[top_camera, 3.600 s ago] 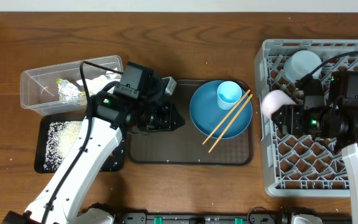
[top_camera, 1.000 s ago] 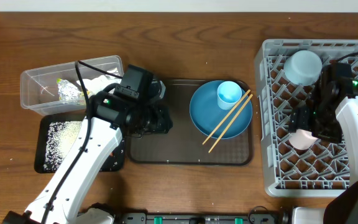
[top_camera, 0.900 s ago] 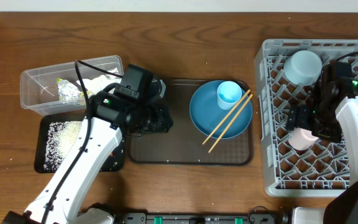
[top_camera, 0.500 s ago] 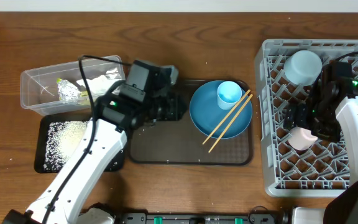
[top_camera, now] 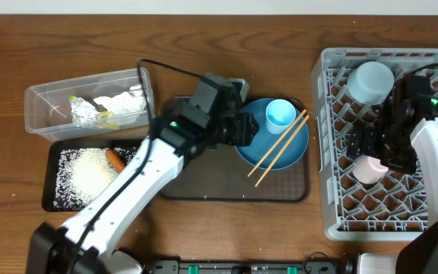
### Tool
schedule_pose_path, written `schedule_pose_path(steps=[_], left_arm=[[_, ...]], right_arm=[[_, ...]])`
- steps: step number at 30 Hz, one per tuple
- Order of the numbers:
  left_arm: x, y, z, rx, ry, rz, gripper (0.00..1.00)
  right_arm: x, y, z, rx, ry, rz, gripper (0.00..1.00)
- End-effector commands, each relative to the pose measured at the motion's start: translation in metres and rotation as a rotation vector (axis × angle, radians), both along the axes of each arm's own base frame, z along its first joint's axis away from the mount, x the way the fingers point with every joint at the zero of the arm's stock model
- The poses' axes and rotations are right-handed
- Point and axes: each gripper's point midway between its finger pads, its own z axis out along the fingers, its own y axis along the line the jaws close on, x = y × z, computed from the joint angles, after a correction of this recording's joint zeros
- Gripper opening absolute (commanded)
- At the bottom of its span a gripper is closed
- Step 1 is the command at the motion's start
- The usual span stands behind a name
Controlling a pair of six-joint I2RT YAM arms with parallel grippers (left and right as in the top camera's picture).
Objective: Sort waste into correct bins and load items into the dishwasher rack
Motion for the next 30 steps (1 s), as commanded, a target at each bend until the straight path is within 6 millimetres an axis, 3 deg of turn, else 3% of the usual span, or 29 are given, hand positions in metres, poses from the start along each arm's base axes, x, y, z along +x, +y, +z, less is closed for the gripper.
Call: schedule_pose_path(steps=[1, 5, 11, 14, 17, 20, 25, 26, 27, 30], left_arm=[[0.002, -0.001, -0.018, 0.023, 0.051, 0.027, 0.50], [0.006, 0.000, -0.017, 0.014, 0.061, 0.050, 0.50], [0.023, -0.010, 0.023, -0.040, -0.020, 0.055, 0.50], [0.032, -0.009, 0.033, -0.027, -0.069, 0.085, 0.53], [0.043, -0.002, 0.027, 0.042, -0.120, 0.144, 0.68], [0.048, -0.006, 0.022, 0.068, -0.145, 0.158, 0.99], [0.054, -0.027, 0.020, 0.031, -0.179, 0.139, 0.98], [0.055, -0.031, 0.019, 0.029, -0.181, 0.133, 0.84], [0.055, -0.035, 0.016, 0.027, -0.182, 0.127, 0.76], [0.054, -0.048, -0.001, 0.040, -0.170, 0.105, 0.67]], right_arm=[[-0.001, 0.000, -0.001, 0.007, 0.001, -0.007, 0.99], [-0.001, 0.000, -0.001, 0.007, 0.001, -0.007, 0.99], [-0.001, 0.000, -0.001, 0.007, 0.001, -0.007, 0.99], [-0.001, 0.000, -0.001, 0.007, 0.001, -0.007, 0.99], [-0.001, 0.000, -0.001, 0.007, 0.001, -0.007, 0.99], [-0.001, 0.000, -0.001, 0.007, 0.001, -0.007, 0.99], [-0.001, 0.000, -0.001, 0.007, 0.001, -0.007, 0.99], [-0.001, 0.000, -0.001, 0.007, 0.001, -0.007, 0.99], [-0.001, 0.000, -0.001, 0.007, 0.001, -0.006, 0.99], [-0.001, 0.000, -0.001, 0.007, 0.001, -0.007, 0.99]])
